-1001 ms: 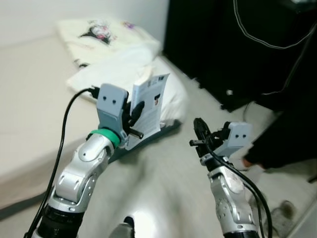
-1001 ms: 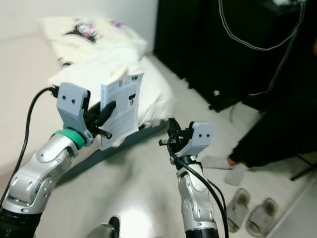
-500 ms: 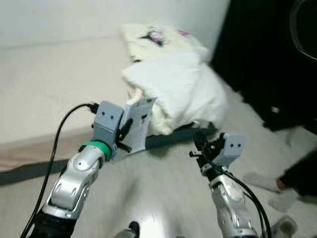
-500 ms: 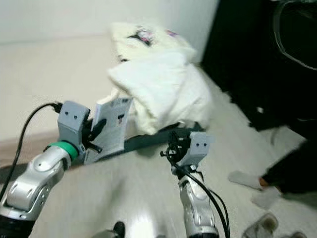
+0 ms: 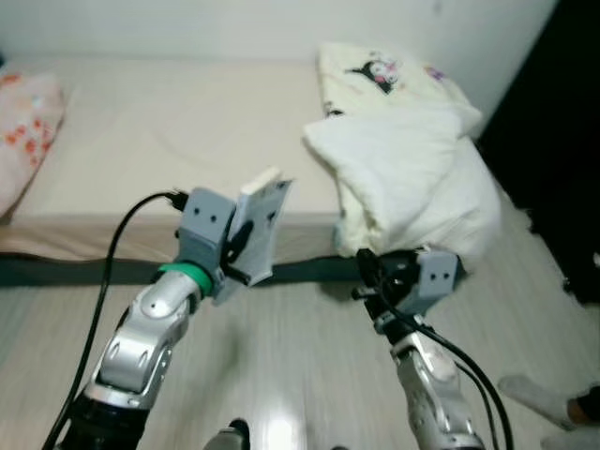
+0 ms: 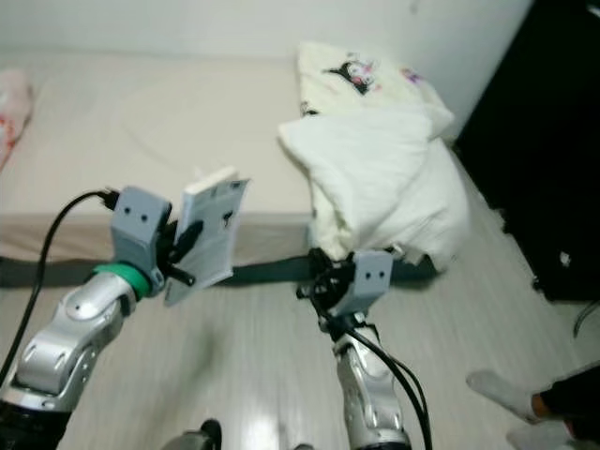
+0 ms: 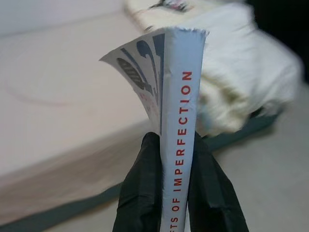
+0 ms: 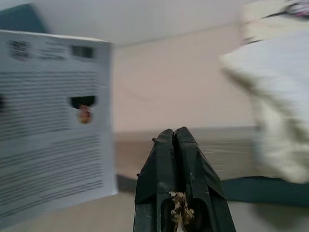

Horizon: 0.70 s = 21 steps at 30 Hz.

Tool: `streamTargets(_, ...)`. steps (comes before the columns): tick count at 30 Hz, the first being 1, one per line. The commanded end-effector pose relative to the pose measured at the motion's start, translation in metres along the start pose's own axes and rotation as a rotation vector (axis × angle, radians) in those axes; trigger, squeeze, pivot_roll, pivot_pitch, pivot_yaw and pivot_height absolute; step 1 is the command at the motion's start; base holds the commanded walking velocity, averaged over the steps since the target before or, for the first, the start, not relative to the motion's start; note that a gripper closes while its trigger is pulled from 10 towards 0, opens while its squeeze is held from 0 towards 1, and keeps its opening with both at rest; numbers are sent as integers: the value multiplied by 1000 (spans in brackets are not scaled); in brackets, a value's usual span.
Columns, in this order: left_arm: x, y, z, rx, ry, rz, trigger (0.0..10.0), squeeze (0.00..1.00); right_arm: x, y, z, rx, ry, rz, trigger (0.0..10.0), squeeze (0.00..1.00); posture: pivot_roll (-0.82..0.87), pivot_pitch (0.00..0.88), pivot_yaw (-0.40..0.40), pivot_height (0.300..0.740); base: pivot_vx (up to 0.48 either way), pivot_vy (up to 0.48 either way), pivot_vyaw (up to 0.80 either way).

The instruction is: Clean up the room

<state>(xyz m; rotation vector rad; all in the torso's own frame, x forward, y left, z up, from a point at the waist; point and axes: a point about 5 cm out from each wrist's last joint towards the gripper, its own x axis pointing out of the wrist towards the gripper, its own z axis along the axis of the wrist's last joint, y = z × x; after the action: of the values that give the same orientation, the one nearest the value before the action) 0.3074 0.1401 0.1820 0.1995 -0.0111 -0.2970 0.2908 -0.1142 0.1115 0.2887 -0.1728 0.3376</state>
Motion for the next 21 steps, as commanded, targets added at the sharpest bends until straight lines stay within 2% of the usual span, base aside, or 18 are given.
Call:
streamTargets(1, 0, -2, 2, 6, -13, -3, 10000, 0, -5, 4, -6, 15, 25, 28, 10000, 0, 89, 92, 12, 726, 0, 0, 744)
streamTargets(11, 1, -1, 0, 31, -1, 3, 10000, 0, -6, 13, -8, 25, 36, 92, 10000, 0, 88, 95, 15, 726, 0, 0, 744)
streamTargets(21, 4, 2, -1, 51, -6, 59, 10000, 0, -6, 15, -8, 18, 41, 117, 10000, 0, 87, 99, 14, 726, 0, 0, 738)
